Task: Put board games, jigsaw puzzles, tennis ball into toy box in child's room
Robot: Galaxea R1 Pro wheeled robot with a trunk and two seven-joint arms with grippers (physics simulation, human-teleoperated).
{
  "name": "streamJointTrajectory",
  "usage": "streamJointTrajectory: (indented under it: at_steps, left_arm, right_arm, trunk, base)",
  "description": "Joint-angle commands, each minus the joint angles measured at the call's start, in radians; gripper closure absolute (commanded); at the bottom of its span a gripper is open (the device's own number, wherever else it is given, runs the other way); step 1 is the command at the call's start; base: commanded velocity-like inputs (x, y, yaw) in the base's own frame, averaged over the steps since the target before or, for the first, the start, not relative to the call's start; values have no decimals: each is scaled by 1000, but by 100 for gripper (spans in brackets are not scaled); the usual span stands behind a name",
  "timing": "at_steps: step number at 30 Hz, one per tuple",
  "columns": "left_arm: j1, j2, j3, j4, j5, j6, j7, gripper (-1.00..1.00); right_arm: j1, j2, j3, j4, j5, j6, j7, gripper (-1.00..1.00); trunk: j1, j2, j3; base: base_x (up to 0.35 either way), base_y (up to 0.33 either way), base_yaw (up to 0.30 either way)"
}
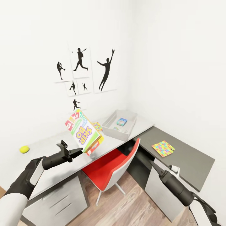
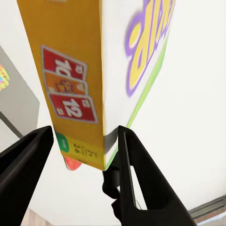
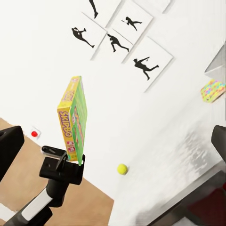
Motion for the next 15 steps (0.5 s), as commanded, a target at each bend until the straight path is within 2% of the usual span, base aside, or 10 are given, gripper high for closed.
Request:
streamJointTrajectory:
  at_steps: [1,4,9,15]
  left_arm:
    - [-1,0,0,0,3,9,-1,100]
    - [-1,0,-1,0,3,9,-1,100]
    - [-1,-1,-1,-1,3,8,0,100]
    - [-1,-3,-1,-2,3,9,1,100]
  right_arm:
    - [-1,0,0,0,-8,8,-2,-100]
    - [-1,0,1,0,-8,8,-5,-100]
    - [-1,0,3,0,-7,9,-8,-100]
    - [-1,0,3,-3,-2,9,-12,-100]
  trunk:
    - [1,-2,-2]
    - [1,-2,-2]
    - [1,-2,-2]
    - [1,-2,-2]
  base:
    - [48,4,0]
    - [60,2,0]
    - [211,0,0]
    - [132,0,0]
